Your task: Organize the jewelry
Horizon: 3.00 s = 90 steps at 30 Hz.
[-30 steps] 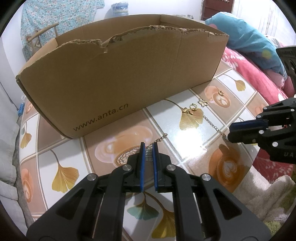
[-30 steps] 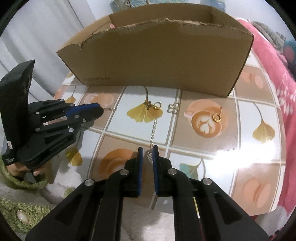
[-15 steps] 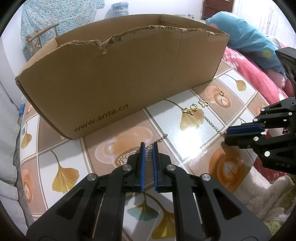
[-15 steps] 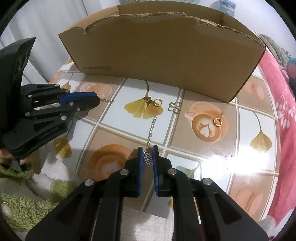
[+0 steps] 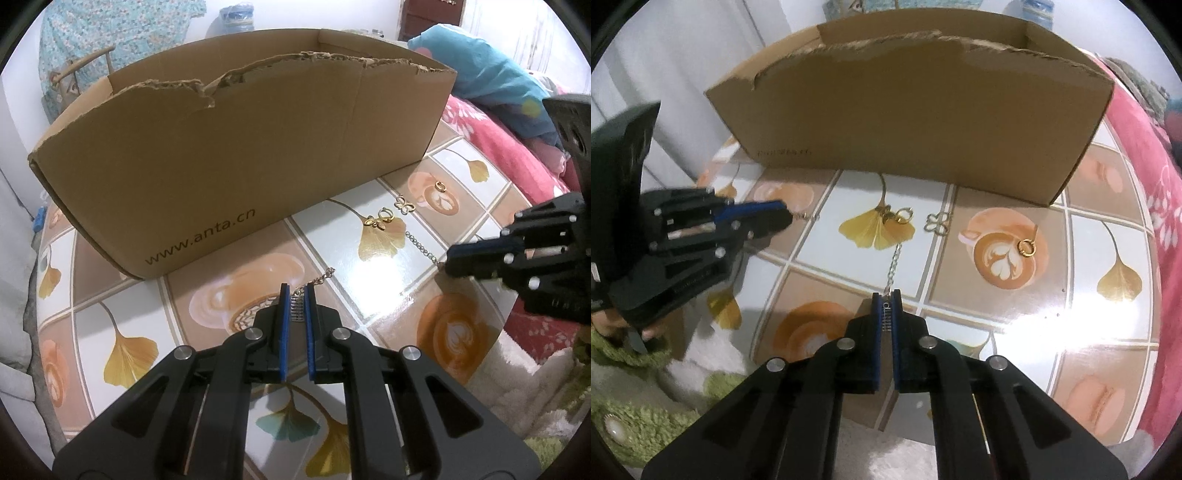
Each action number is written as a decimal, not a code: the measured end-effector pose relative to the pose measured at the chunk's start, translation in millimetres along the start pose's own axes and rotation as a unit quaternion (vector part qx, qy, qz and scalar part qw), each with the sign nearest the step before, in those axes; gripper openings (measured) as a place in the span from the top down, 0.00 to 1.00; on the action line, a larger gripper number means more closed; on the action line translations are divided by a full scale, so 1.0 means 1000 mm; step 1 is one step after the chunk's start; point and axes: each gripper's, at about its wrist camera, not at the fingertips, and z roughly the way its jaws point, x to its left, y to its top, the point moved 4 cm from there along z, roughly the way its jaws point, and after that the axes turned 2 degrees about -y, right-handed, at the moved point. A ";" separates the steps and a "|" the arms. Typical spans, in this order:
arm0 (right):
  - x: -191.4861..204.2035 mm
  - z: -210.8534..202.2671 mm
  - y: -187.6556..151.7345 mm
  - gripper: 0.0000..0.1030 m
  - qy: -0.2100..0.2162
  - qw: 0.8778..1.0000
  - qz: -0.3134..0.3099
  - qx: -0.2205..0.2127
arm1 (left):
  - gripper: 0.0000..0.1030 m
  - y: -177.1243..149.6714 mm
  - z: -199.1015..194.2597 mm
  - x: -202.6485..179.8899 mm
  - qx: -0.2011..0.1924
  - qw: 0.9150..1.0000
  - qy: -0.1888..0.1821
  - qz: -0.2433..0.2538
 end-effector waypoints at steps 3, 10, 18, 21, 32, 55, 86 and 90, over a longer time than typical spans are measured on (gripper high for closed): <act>-0.005 -0.009 0.006 0.95 0.007 1.000 0.015 -0.012 | 0.93 -0.001 -0.004 0.001 -0.001 1.000 -0.009 -0.006; -0.014 -0.024 0.018 0.95 0.030 0.998 0.038 -0.035 | 0.94 0.006 -0.022 0.003 -0.020 1.000 -0.014 -0.013; -0.017 -0.045 0.028 0.95 0.040 0.996 0.044 -0.067 | 0.94 0.017 -0.042 0.002 -0.043 0.999 -0.010 -0.009; -0.017 -0.054 0.032 0.95 0.041 0.995 0.042 -0.080 | 0.94 0.022 -0.052 0.000 -0.052 0.999 -0.012 -0.007; 0.002 -0.107 0.071 0.95 0.066 0.985 -0.007 -0.159 | 0.93 0.063 -0.108 -0.020 -0.130 0.990 -0.030 0.046; -0.013 -0.058 0.192 0.95 0.121 0.985 -0.031 -0.120 | 0.93 0.173 -0.035 0.031 -0.051 0.993 -0.101 0.033; -0.058 -0.105 0.171 0.62 0.096 0.984 0.018 -0.149 | 0.57 0.168 -0.053 0.035 -0.057 0.996 -0.070 0.011; -0.056 -0.138 0.148 0.56 0.109 0.976 0.015 -0.187 | 0.45 0.150 -0.089 0.029 -0.095 0.993 -0.072 0.010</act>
